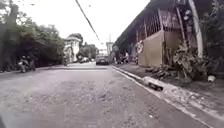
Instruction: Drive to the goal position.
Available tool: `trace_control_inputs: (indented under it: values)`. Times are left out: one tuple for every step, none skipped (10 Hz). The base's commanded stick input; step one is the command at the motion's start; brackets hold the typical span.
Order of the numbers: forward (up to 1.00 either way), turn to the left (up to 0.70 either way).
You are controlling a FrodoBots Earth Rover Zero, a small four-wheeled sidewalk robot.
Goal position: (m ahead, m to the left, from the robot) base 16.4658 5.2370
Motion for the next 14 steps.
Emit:
trace_control_inputs:
  values:
    - [1.00, 0.00]
    - [1.00, 0.00]
    - [1.00, 0.00]
    - [1.00, 0.00]
    - [1.00, 0.00]
    - [1.00, 0.00]
    - [1.00, 0.00]
    - [1.00, 0.00]
    - [1.00, 0.00]
    - [1.00, 0.00]
    - [1.00, 0.00]
    - [1.00, 0.00]
    - [1.00, 0.00]
    - [1.00, 0.00]
